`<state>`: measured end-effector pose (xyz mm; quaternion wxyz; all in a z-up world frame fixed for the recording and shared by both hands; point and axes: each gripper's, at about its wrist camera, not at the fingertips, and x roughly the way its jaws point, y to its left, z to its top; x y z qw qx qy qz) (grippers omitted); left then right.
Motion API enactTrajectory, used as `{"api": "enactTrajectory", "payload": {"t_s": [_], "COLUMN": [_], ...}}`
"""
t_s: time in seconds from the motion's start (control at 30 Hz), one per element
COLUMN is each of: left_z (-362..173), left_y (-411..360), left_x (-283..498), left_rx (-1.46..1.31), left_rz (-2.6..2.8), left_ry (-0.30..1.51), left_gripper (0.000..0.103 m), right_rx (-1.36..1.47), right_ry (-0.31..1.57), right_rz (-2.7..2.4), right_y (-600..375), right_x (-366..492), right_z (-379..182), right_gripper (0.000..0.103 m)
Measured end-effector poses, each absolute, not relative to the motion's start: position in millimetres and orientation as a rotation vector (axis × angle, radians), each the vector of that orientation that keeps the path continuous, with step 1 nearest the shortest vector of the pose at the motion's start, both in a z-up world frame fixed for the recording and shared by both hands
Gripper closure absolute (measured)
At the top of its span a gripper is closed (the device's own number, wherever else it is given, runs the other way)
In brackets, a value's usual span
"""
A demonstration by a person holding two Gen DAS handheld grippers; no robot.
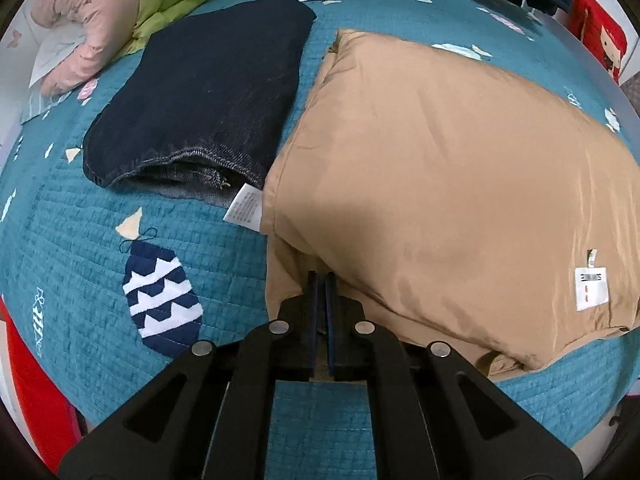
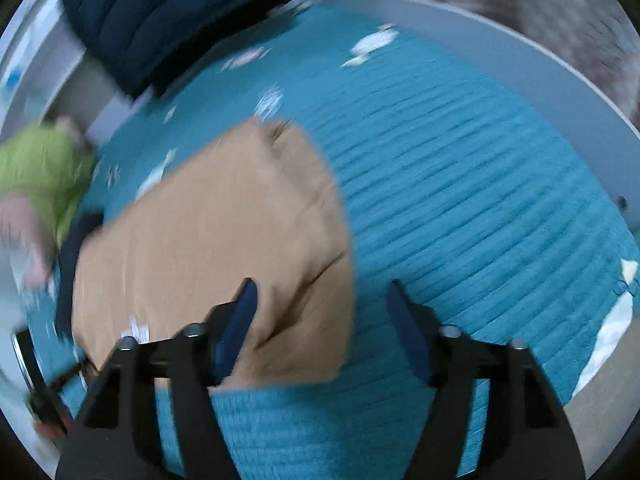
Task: Fold large clothes
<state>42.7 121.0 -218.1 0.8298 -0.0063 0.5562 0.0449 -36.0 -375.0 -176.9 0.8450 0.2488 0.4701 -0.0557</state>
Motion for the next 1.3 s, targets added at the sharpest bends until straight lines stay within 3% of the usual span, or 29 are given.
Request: {"api": "enactTrajectory", "payload": {"t_s": [0.07, 0.2, 0.3, 0.33, 0.43, 0.53, 0.8, 0.83, 0.9, 0.93, 1.03, 1.2, 1.27, 1.3], "left_z": [-214.5, -207.6, -203.1, -201.1, -196.1, -189.9, -181.0, -180.5, -177.9, -176.5, -165.6, -143.8, -135.7, -133.3], "left_y": [120.6, 115.3, 117.4, 118.2, 120.4, 119.6, 100.2, 97.9, 92.5, 90.6, 81.6, 50.0, 29.2, 21.0], "left_x": [42.9, 42.3, 40.2, 39.2, 37.5, 37.0, 39.7, 39.9, 41.6, 42.8, 49.5, 86.0, 111.6, 120.6], "left_rx": [-0.012, -0.003, -0.006, -0.009, -0.018, -0.027, 0.0, 0.004, 0.009, 0.009, 0.006, -0.047, -0.073, -0.063], "left_rz": [0.083, 0.087, 0.085, 0.086, 0.079, 0.058, -0.002, -0.008, -0.023, -0.027, -0.062, -0.179, -0.229, -0.235], "left_ry": [1.173, 1.158, 1.151, 1.146, 1.141, 1.126, 1.103, 1.1, 1.095, 1.094, 1.066, 1.048, 1.027, 1.017], "left_gripper": [0.088, 0.064, 0.055, 0.05, 0.048, 0.04, 0.04, 0.04, 0.04, 0.04, 0.04, 0.041, 0.045, 0.053], "right_rx": [0.578, 0.719, 0.832, 0.834, 0.852, 1.02, 1.065, 1.055, 1.012, 1.024, 0.842, 0.546, 0.529, 0.518], "right_ry": [1.035, 1.104, 1.157, 1.131, 1.09, 1.033, 1.027, 1.02, 1.043, 1.045, 1.016, 0.958, 0.927, 0.9], "right_rz": [-0.131, -0.069, 0.028, 0.057, 0.094, 0.257, 0.306, 0.278, 0.138, 0.122, 0.058, 0.02, 0.022, 0.018], "right_y": [-388.8, -404.9, -407.6, -408.4, -409.8, -414.0, -394.0, -392.3, -388.3, -385.6, -363.4, -327.9, -324.3, -325.0], "right_x": [-31.9, -26.5, -23.4, -23.4, -22.4, -22.3, 24.4, 32.3, 46.3, 39.8, 37.5, 21.8, 17.2, 9.7], "right_z": [-184.0, -208.6, -234.3, -236.7, -234.5, -239.1, -248.8, -247.2, -247.2, -249.7, -221.9, -176.7, -170.3, -166.7], "right_gripper": [0.023, 0.02, 0.017, 0.007, 0.006, 0.007, 0.007, 0.009, 0.053, 0.065, 0.071, 0.073, 0.073, 0.073]}}
